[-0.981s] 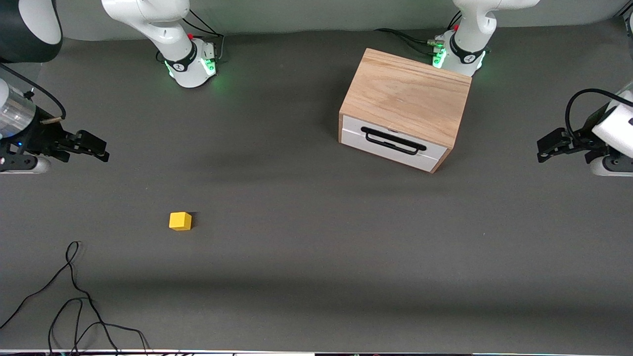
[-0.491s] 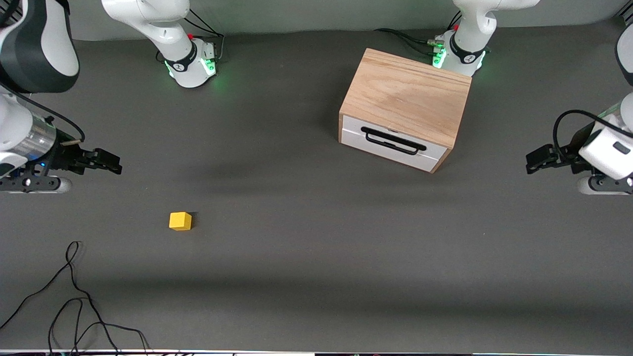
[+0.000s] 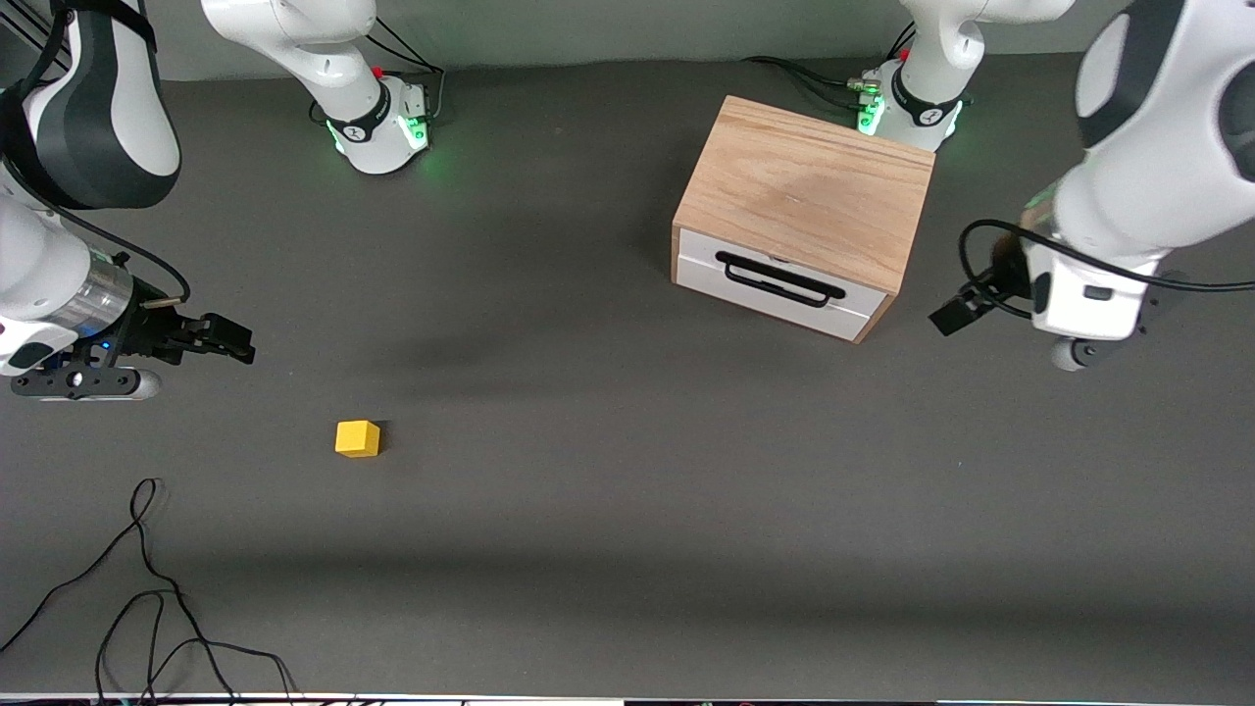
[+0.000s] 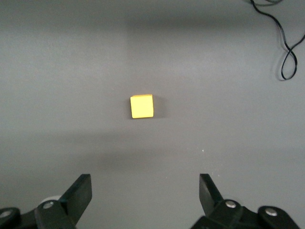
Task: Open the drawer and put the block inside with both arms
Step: 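Lower the left gripper to the drawer handle while the right gripper reaches the cube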
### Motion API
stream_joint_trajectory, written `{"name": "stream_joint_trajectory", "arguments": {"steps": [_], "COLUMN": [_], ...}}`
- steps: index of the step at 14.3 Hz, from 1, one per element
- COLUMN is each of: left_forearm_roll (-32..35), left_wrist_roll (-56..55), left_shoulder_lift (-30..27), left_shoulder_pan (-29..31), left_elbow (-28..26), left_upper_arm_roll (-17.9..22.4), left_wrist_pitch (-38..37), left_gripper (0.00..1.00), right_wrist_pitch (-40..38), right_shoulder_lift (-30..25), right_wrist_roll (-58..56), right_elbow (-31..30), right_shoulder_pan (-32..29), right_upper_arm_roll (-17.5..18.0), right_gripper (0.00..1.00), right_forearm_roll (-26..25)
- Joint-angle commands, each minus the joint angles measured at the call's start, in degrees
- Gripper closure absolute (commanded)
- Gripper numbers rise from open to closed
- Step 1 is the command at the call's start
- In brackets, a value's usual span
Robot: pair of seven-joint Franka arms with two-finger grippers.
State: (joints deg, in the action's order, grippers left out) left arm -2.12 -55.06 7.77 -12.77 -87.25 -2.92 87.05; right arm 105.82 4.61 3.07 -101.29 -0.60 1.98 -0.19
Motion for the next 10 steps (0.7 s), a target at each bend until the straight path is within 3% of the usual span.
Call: {"name": "stream_joint_trajectory", "arguments": {"steps": [1, 6, 10], "left_forearm_roll": [-1.0, -3.8, -4.2], "left_wrist_roll": [-13.0, -38.4, -49.6], "left_shoulder_lift": [-4.2, -5.9, -5.8], "left_shoulder_pan": [-1.8, -4.7, -9.8], "left_elbow": [-5.9, -9.8, -11.4], "left_upper_arm_roll": [0.6, -1.4, -2.3], "left_wrist_pitch": [0.8, 3.0, 4.8], "left_gripper": [0.00, 0.00, 0.00], "right_wrist_pitch": [1.3, 1.8, 9.0], "right_shoulder_lift": [0.0, 0.0, 3.7], "right_wrist_roll": [-1.0, -1.0, -0.2], "right_elbow": [-0.5, -1.1, -2.3], "right_shoulder_pan": [0.2, 1.1, 1.0], "right_upper_arm_roll": [-0.1, -0.2, -0.2], "right_gripper": [0.00, 0.00, 0.00], "right_forearm_roll": [1.1, 1.0, 1.0]}}
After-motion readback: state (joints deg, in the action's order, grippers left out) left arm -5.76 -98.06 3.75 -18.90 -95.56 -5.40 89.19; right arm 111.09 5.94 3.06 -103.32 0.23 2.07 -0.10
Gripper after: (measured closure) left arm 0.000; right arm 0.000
